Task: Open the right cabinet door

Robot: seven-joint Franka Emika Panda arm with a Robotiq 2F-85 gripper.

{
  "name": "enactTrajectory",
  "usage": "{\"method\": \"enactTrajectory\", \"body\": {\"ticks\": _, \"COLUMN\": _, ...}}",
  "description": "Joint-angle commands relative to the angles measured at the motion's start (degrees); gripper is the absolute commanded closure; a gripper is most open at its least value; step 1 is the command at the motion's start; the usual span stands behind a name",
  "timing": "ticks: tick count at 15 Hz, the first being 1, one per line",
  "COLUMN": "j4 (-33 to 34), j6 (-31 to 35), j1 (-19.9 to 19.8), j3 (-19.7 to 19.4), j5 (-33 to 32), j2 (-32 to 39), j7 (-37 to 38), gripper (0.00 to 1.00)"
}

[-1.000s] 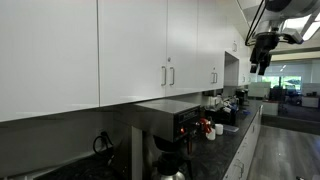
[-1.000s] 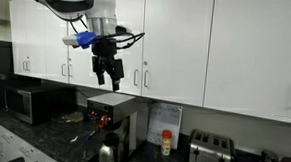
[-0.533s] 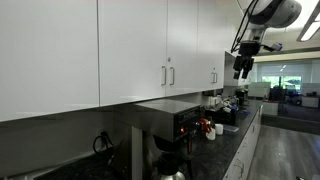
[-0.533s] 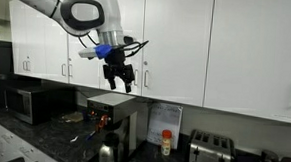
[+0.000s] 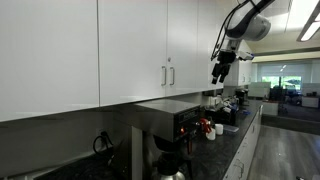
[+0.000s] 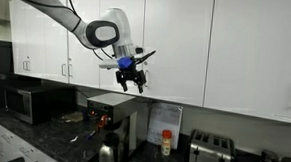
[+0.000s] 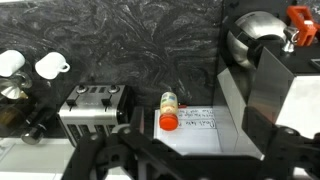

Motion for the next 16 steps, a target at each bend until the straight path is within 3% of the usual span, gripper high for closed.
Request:
{"method": "enactTrajectory", "body": {"ticks": 1, "j4": 5.5, "j6": 2.9, "j1": 0.7, "j3": 1.3, "j5": 4.0, "j2": 6.5, "j7": -3.3, "gripper": 0.0}}
{"method": "enactTrajectory", "body": {"ticks": 5, "j4": 10.7, "j6": 5.9, "j1": 0.5, "j3": 3.5, "j5": 6.5, "j2": 12.4, "j7": -4.5, "gripper": 0.0}}
{"method": "enactTrajectory", "body": {"ticks": 8, "j4": 14.4, "j6": 5.6, "j1": -0.1, "j3": 5.7, "j5": 5.0, "j2": 15.7, "j7": -3.7, "gripper": 0.0}}
{"method": "enactTrajectory", "body": {"ticks": 9, "j4": 11.0, "j6": 5.8, "j1": -0.7, "j3": 6.0, "j5": 4.7, "j2": 12.6, "j7": -2.3, "gripper": 0.0}}
{"method": "enactTrajectory", "body": {"ticks": 16, "j4": 13.5, "j6": 5.8, "j1": -0.9, "j3": 6.9, "j5": 4.5, "j2": 15.0, "j7": -2.2, "gripper": 0.0}}
